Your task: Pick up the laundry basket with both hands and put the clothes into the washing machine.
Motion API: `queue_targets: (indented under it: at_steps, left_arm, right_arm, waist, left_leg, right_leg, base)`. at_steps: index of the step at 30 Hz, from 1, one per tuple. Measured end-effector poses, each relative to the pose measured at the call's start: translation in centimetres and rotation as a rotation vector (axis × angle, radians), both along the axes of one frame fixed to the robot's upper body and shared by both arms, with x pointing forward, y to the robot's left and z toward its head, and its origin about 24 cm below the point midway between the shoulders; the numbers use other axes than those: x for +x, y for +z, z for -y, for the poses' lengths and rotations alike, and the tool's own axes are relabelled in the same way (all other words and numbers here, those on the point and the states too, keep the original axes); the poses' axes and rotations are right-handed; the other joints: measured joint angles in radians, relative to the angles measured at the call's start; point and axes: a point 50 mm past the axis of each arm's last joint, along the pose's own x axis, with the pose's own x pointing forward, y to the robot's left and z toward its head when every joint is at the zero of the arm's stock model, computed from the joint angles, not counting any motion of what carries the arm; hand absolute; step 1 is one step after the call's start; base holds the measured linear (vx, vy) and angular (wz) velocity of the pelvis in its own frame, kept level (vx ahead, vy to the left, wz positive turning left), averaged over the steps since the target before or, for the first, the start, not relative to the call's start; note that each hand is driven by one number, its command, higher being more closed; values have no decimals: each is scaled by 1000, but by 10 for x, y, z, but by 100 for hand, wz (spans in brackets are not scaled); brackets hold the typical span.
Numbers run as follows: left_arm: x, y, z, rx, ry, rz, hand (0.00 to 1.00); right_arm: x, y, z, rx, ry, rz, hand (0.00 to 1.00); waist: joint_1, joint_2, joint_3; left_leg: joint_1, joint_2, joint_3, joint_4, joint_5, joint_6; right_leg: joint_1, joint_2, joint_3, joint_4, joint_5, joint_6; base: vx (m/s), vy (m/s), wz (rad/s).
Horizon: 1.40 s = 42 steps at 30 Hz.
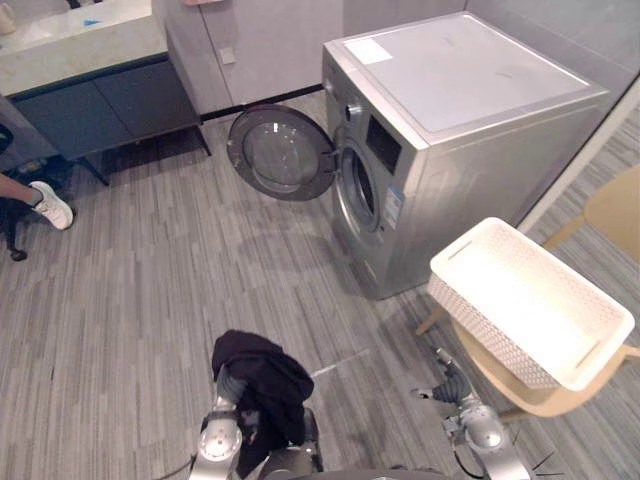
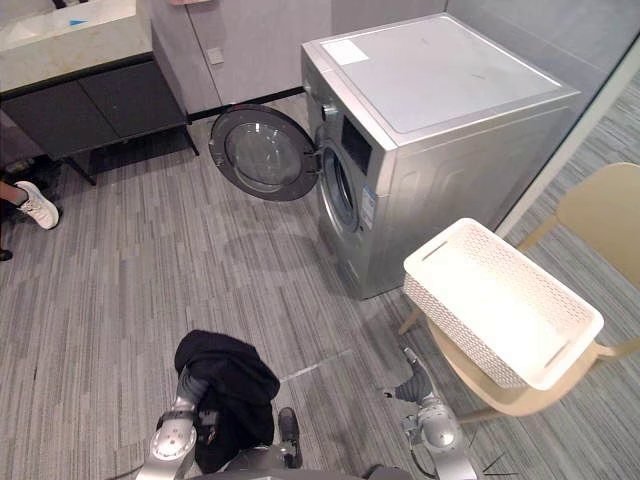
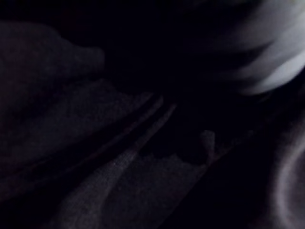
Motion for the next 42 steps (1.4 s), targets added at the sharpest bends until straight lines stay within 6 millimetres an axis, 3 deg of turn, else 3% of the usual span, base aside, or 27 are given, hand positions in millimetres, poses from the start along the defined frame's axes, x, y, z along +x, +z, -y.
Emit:
queue_targets:
  at_steps: [1,3,4,5,6,7,8,9,11,14,16,17,20,21,23,24,25,27,31,34,35,37,38,40,42]
  left_arm:
    - [-4,-4,-2,2,8,-22,100]
    - [-13,-13,-5,-6,26,-87,100]
    - [-16,-15,-4,-13,23,-103,100]
    - [-23,-19,-3,-19,28,-128,100]
    - [-27,-20,-4,-17,31,-139,100]
    - [-26,-19,-6,-11,30,-139,100]
    - [-25,-19,-9,1,27,-139,100]
    - [-22,-17,-12,13,22,-135,100]
    - [-15,-14,-15,27,13,-119,100]
    - [-2,-10,-10,29,-25,-89,100]
    - [7,-9,-5,23,-41,-74,100]
    - [7,-9,-5,24,-47,-78,100]
    - [6,-11,-1,30,-72,-83,100]
    - [7,-11,2,28,-84,-84,100]
    - [2,-15,8,8,-81,-102,100]
    - [-1,-17,9,2,-85,-115,100]
    - [0,-17,10,-1,-92,-120,100]
    - [10,-15,18,-9,-139,-100,100]
    - [20,-11,24,-9,-173,-71,100]
    - [20,-14,28,-23,-183,-86,100]
    - [21,-15,29,-25,-184,-94,100]
    - [20,-20,32,-33,-186,-117,100]
    - [17,-23,33,-34,-188,-136,100]
    - [16,-24,29,-9,-213,-154,100]
    - [18,-23,26,9,-224,-151,100]
  right_arm:
    - [-1,-3,-3,6,-5,-13,0]
    - [-2,-11,-11,10,-7,-58,0]
    - [-3,-13,-10,5,-10,-70,0]
    - [-6,-15,-7,-6,-22,-91,0]
    - [-10,-16,-6,-11,-27,-103,0]
    - [-12,-17,-5,-13,-29,-111,0]
    - [-12,-17,-7,-8,-28,-111,0]
    - [-10,-17,-10,1,-27,-103,0]
    - [-5,-14,-10,2,-26,-82,0]
    - [-3,-12,-8,-4,-39,-70,0]
    - [-2,-12,-8,-4,-39,-69,0]
    - [-2,-12,-8,-4,-39,-70,0]
    - [-2,-12,-8,-5,-39,-69,0]
    - [0,-10,-5,-14,-36,-62,0]
    - [12,-1,-5,-23,-16,-10,0]
    - [16,2,-7,-24,-10,11,0]
    - [17,3,-8,-23,-10,18,0]
    - [17,3,-6,-28,-35,23,0]
    - [17,3,2,-32,-78,17,0]
    - [11,-4,4,-30,-118,-15,0]
    - [10,-6,6,-36,-122,-29,0]
    - [6,-10,10,-49,-129,-52,0]
    - [2,-13,10,-54,-136,-73,0]
    - [-6,-20,-2,-28,-138,-106,0]
    - [-10,-22,-8,-25,-127,-118,0]
  waist:
    - [2,-8,6]
    - [23,-41,34]
    - [23,-46,39]
    - [18,-47,45]
    - [16,-50,49]
    - [12,-47,60]
    - [-5,-41,75]
    - [-21,-38,90]
    - [-36,-41,109]
    - [-47,-46,123]
    - [-65,-44,128]
    - [-65,-46,127]
    - [-89,-62,117]
    - [-86,-39,127]
    - [-63,9,132]
    - [-48,12,135]
    - [-42,8,139]
    - [-35,-26,160]
    - [-33,-31,166]
    - [-33,-30,170]
    - [-32,-17,172]
    - [-32,12,172]
    - [-30,17,173]
    - [-30,-31,164]
    - [-28,-48,158]
  left_leg:
    - [-1,-8,-3,6,-7,0]
    - [-8,-44,-7,75,-98,20]
    - [-8,-55,-10,94,-122,24]
    - [-2,-81,-26,137,-164,37]
    - [5,-97,-42,168,-194,48]
    - [24,-106,-64,191,-222,61]
    - [45,-107,-98,206,-244,77]
    - [68,-108,-136,210,-258,85]
    - [111,-109,-177,197,-274,91]
    - [168,-115,-220,192,-305,71]
    - [207,-117,-265,184,-323,45]
    - [218,-119,-276,171,-330,34]
    - [269,-105,-302,228,-399,-67]
    - [202,-71,-283,393,-405,-83]
    - [49,27,-226,783,-321,-156]
    - [6,80,-201,934,-324,-151]
    - [-16,97,-187,988,-328,-142]
    - [-55,111,-162,1040,-368,-82]
    - [-128,93,-175,798,-381,-68]
    - [-112,16,-342,455,-356,-104]
    - [-112,-1,-437,346,-332,-133]
    - [-100,-5,-523,254,-275,-147]
    - [-92,-12,-499,290,-164,-147]
    - [-88,-51,-419,333,-211,-100]
    - [-69,-72,-328,349,-243,-60]
  right_leg:
    - [4,-8,-3,-2,0,7]
    - [10,-76,-1,63,-23,50]
    - [9,-101,3,105,-26,54]
    - [-12,-165,42,239,-20,41]
    - [-45,-207,100,356,4,-20]
    - [-101,-222,211,482,69,-117]
    - [-150,-199,325,574,83,-114]
    - [-190,-144,407,623,24,-62]
    - [-262,-70,449,611,-31,-54]
    - [-375,-4,435,413,-30,-25]
    - [-399,26,414,203,32,-18]
    - [-405,38,407,142,65,-25]
    - [-373,42,386,115,193,-133]
    - [-357,70,377,124,156,-133]
    - [-287,146,379,87,131,-175]
    - [-244,183,407,72,116,-196]
    - [-215,194,416,62,111,-203]
    - [-91,204,482,-14,103,-200]
    - [-27,208,583,-65,102,-195]
    - [7,201,675,-66,73,-145]
    - [12,202,718,-64,48,-109]
    - [7,215,781,-45,19,-63]
    - [6,212,832,-16,-12,-32]
    - [-17,160,891,28,-43,2]
    - [-71,118,916,100,-38,18]
  base:
    - [154,59,22]
    - [149,113,14]
    - [209,192,31]
    - [206,182,47]
    - [294,233,59]
    - [294,191,62]
    - [365,176,80]
    - [306,107,79]
    - [290,59,68]
    - [319,12,58]
    - [429,-62,76]
    - [472,-133,70]
    - [574,-229,87]
    - [592,-264,24]
    - [575,-229,-47]
    - [452,-129,-77]
    - [641,-168,-83]
    - [556,-133,-60]
    - [317,57,-87]
    - [269,210,-102]
    - [264,314,-103]
    - [269,371,-114]
    - [242,424,-117]
    - [197,392,-92]
    - [161,338,-112]
